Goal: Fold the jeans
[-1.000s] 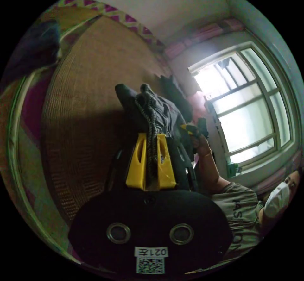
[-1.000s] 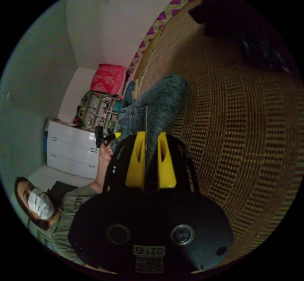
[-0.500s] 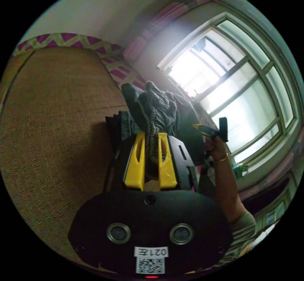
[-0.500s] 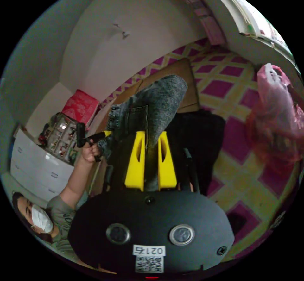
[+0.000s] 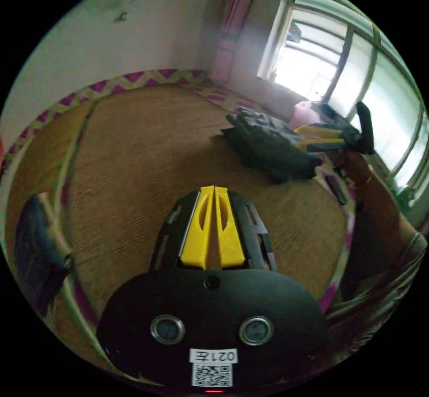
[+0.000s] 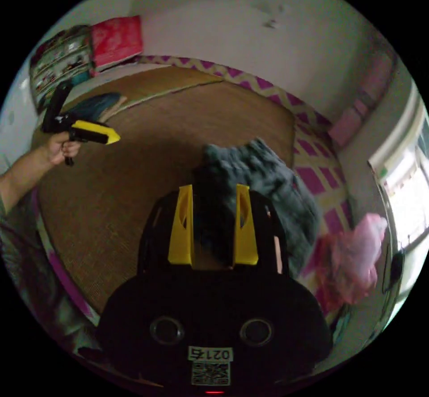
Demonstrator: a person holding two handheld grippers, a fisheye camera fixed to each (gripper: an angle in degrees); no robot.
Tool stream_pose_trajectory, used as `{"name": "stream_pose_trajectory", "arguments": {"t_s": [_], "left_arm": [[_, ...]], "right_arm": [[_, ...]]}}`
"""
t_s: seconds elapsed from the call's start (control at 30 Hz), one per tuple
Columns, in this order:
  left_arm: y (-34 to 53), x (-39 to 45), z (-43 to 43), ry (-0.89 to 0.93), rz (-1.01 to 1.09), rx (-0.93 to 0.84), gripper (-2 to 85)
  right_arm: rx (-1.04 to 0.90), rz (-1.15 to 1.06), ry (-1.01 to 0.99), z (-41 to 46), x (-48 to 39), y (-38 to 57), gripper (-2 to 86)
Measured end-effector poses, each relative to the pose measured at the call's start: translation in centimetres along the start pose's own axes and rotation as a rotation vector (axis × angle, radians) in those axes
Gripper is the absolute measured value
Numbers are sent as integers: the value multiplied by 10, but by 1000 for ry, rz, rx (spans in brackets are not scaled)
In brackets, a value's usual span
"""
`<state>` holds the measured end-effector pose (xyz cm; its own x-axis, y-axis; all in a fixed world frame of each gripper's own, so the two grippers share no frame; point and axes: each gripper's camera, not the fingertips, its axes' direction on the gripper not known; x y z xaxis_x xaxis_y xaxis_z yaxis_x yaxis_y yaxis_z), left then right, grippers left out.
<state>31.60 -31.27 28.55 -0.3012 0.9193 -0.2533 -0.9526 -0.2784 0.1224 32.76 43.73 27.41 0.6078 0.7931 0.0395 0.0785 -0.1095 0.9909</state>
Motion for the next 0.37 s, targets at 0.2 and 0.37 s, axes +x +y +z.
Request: {"name": "stream_pose_trajectory", "arguments": {"t_s": [0.2,0.37], "left_arm": [[157,-33,-136,-371,-150,74,-9],[269,-75,-224,-687,-356,43,-10]], "right_arm": [[291,-438,-262,2,-239,-86,117],[315,-668,-268,33,-412,-169,119]]}}
